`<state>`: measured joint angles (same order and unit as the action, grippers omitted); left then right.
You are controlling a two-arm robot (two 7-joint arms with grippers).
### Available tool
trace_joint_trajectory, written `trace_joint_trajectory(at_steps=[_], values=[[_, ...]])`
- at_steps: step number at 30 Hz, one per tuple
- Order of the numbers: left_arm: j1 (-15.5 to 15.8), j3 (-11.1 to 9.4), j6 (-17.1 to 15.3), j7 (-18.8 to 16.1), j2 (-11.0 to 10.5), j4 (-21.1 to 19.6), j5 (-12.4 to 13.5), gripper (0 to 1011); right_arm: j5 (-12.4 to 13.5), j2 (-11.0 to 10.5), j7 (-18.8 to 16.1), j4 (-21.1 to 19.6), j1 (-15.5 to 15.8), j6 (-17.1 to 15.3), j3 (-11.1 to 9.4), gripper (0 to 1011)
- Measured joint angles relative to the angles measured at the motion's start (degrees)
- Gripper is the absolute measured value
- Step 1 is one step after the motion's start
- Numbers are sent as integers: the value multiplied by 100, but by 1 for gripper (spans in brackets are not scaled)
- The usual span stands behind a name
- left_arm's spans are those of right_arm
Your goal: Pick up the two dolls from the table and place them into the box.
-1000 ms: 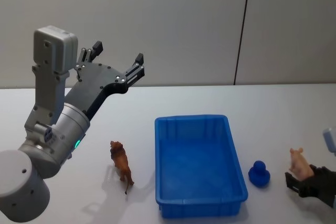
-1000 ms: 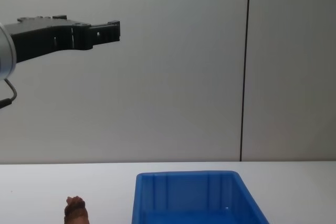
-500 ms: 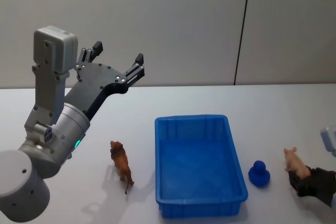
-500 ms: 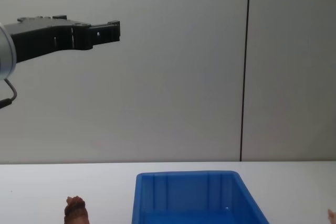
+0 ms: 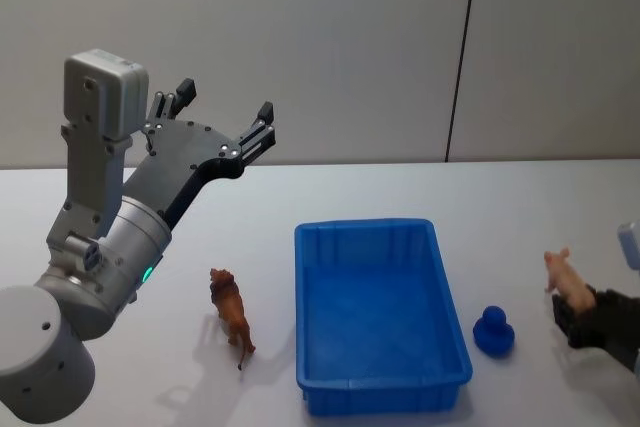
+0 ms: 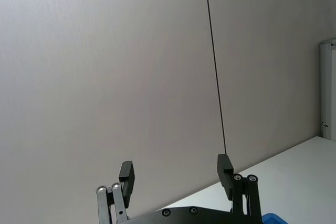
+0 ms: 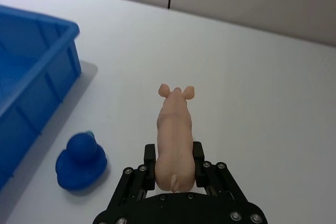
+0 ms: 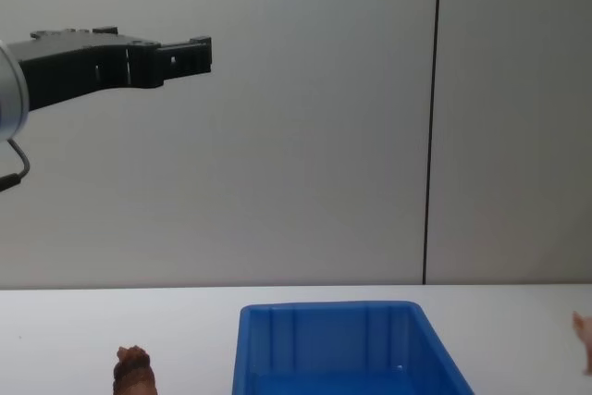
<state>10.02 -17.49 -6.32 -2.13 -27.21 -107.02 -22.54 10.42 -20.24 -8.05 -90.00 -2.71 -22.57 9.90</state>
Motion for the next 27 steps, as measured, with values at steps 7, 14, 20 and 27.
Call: trace_joint_trajectory(at_steps=[7,14,20,27], values=[[0,0,0,0,0,0,0,1001,-86,-3,-84,-201,-44,307,-4,384],[0,0,0,0,0,0,0,1001,-146,31,-385,-389,-165,575,34,384],[0,0,0,0,0,0,0,1001,-160,91,-728,-464,-303,680,92,384],[0,0,0,0,0,0,0,1001,-152,202,-1187,-474,-504,680,192,384]])
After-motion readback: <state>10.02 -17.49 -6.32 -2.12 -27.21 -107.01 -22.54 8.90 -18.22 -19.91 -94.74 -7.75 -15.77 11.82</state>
